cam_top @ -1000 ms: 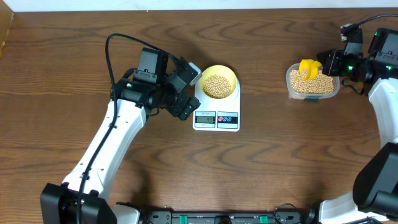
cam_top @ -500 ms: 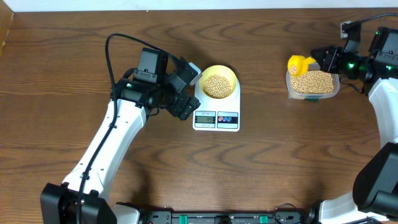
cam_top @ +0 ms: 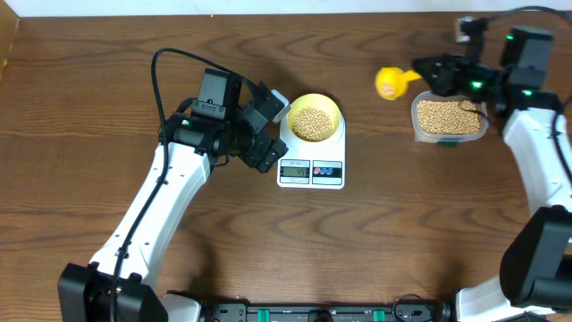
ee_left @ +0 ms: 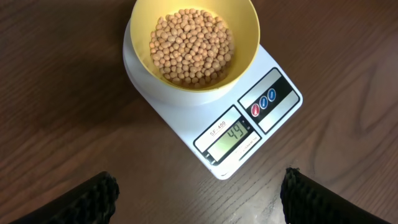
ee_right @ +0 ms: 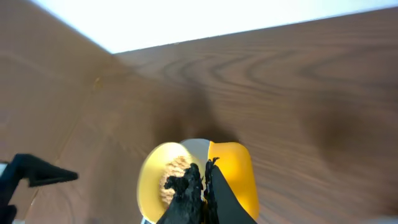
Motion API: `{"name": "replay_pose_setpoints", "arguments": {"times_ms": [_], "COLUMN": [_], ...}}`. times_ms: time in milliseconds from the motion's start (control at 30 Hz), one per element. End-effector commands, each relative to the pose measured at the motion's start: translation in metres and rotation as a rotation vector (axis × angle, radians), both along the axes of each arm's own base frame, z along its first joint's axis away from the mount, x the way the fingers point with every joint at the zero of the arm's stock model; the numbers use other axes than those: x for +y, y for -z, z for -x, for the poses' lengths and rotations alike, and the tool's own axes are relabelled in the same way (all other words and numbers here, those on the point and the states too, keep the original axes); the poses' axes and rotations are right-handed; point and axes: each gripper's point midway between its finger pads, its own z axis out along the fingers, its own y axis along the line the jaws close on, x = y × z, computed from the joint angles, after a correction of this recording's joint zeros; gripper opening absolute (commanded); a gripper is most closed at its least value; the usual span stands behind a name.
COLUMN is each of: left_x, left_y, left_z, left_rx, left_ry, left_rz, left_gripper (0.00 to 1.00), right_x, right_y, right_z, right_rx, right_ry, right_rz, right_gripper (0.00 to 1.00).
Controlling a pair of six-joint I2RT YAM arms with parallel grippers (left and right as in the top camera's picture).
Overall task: Scoop item into bowl and weigh 50g on scale
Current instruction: 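Lift the filled yellow scoop and carry it left over the bowl, then tilt the scoop with the right gripper to pour soybeans into bowl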
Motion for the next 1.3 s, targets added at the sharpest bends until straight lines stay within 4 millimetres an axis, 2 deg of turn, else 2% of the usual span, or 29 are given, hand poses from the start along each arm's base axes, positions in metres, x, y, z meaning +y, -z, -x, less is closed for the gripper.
{"name": "replay_pose_setpoints", "arguments": {"times_ms": [0, 300, 600, 800, 1267], "left_x": [0.0, 0.0, 0.0, 0.0, 0.0], "left_y": [0.002, 0.002, 0.002, 0.002, 0.002], "left_z": [0.003, 0.003, 0.003, 0.003, 0.003], "left_rx": [0.006, 0.006, 0.006, 0.006, 0.006], "left_ry": [0.007, 0.007, 0.007, 0.007, 0.007], "left_rz": [0.007, 0.007, 0.007, 0.007, 0.007], "left_gripper": [0.86, 0.86, 0.86, 0.86, 0.86], "right_x": [0.037, 0.094, 0.123, 0.128, 0.126], "right_y": [-0.02, -0.029, -0.028, -0.026, -0.024], "right_z": [0.008, 0.02, 0.032, 0.03, 0.027], "right_rx": [-0.061, -0.123, -0.156, -0.187, -0.187], "right_ry": [-0.09, -0.211, -0.29, -0.287, -0.268], "right_rz": [-0.016, -0.011, 0.009, 0.05, 0.067], "right_gripper": [0.01, 0.01, 0.01, 0.01, 0.01]}}
